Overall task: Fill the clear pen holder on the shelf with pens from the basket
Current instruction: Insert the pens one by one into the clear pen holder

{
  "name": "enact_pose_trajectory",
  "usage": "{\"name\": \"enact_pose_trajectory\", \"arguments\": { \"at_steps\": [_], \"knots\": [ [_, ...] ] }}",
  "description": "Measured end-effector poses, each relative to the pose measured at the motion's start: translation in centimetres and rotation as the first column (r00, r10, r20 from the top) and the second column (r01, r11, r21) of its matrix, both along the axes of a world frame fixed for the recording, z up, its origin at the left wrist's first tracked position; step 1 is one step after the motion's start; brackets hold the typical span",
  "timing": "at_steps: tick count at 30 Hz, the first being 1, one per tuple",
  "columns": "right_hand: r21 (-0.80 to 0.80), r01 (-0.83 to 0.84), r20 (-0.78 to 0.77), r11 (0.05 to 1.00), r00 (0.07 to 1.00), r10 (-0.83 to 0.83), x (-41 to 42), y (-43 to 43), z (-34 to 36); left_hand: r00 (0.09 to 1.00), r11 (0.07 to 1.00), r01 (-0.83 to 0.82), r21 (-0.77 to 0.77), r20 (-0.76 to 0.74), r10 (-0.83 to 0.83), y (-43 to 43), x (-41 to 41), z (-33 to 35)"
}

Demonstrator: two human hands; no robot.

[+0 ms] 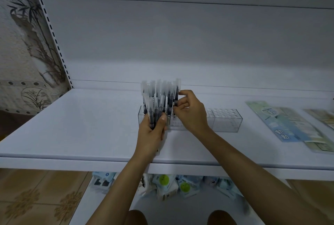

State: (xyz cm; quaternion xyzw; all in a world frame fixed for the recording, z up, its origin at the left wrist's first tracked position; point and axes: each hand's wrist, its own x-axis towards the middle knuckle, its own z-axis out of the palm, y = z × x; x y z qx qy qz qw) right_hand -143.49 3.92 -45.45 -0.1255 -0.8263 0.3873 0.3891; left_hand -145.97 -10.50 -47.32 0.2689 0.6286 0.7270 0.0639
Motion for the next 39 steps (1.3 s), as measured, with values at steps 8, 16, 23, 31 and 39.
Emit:
{"name": "enact_pose_trajectory", "arguments": {
  "at_steps": [8,16,23,31,39],
  "knots": [
    [-0.088,-0.017,-0.017,0.996,1.0,0.015,0.1,0.2,0.3,1.0,1.0,0.005,0.01,0.01,-0.005,0.0,-0.1,-0.2],
    [-0.1,0.007,-0.017,0.995,1.0,-0.008,0.0,0.0,0.5,1.0,1.0,0.002,0.01,-0.004,-0.002,0.0,0.1,-0.1],
    [-0.176,0.033,0.066,0.984,0.998,-0.022,-0.2,0.3,1.3,1.0,1.0,0.0,0.028,-0.002,0.0,-0.1,0.2,0.1],
    [-0.206,0.004,0.087,0.979,0.996,0.014,0.0,0.4,1.7,1.0,0.999,-0.027,0.045,0.014,0.027,-0.2,0.3,0.3],
    [-0.233,-0.017,0.108,0.972,0.993,0.043,0.3,0.5,2.0,1.0,0.999,-0.018,0.042,0.001,0.018,-0.2,0.3,0.3]
  ]
}}
